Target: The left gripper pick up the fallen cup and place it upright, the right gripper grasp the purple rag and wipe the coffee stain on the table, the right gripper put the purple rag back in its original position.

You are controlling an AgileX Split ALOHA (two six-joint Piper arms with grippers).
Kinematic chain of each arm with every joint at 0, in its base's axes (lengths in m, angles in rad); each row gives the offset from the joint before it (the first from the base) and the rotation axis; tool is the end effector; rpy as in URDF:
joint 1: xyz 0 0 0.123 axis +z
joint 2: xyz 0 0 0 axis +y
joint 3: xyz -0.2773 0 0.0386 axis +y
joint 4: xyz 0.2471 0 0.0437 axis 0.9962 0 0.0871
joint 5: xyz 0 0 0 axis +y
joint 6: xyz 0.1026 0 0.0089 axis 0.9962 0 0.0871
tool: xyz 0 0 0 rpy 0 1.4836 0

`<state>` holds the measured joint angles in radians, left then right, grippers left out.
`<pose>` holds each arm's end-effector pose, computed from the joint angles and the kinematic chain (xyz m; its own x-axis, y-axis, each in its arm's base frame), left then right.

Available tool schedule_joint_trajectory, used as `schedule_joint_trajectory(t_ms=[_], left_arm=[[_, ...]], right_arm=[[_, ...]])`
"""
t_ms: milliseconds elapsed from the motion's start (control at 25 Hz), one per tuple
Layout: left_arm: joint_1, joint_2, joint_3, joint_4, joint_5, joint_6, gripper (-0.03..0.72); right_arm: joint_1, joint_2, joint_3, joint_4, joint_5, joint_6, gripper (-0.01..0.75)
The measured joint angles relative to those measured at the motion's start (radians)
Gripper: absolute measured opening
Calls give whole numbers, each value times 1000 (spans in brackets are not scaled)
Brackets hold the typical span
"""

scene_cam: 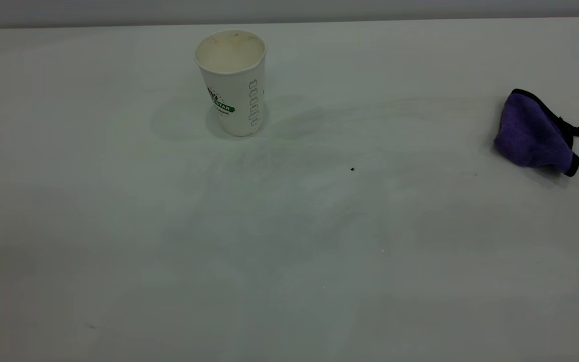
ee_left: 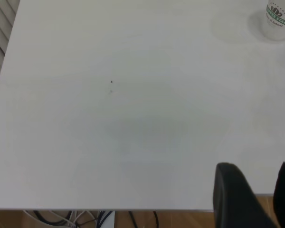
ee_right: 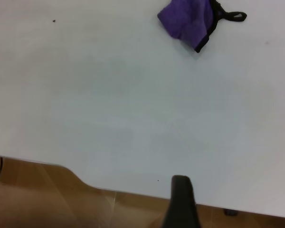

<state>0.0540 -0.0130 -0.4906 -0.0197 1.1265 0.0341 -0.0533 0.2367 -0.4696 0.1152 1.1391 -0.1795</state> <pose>0.0062 -0.0015 0.2629 -0.5105 -0.0019 -0.8599 -0.0256 0.9996 0.0130 0.0404 0.0086 0.2504 -0.7190 -0.0919 -0.6889 -0.1134 0.9934 -0.0141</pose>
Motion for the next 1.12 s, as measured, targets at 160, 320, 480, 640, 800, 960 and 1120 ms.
schedule_joint_trajectory(t_ms=[160, 320, 480, 640, 800, 960, 1120], left_arm=[[0, 0, 0, 0, 0, 0, 275], [0, 0, 0, 0, 0, 0, 275], [0, 0, 0, 0, 0, 0, 275], [0, 0, 0, 0, 0, 0, 275], [0, 0, 0, 0, 0, 0, 275], [0, 0, 0, 0, 0, 0, 275], [0, 0, 0, 0, 0, 0, 275]], right_arm=[[0, -20, 0, 0, 0, 5, 628], [3, -80, 0, 0, -1, 21, 624], [36, -160, 0, 0, 0, 28, 620], [53, -219, 0, -1, 0, 38, 613], [54, -253, 0, -3, 1, 43, 602], [54, -253, 0, -3, 1, 42, 591], [54, -253, 0, -2, 1, 42, 589]])
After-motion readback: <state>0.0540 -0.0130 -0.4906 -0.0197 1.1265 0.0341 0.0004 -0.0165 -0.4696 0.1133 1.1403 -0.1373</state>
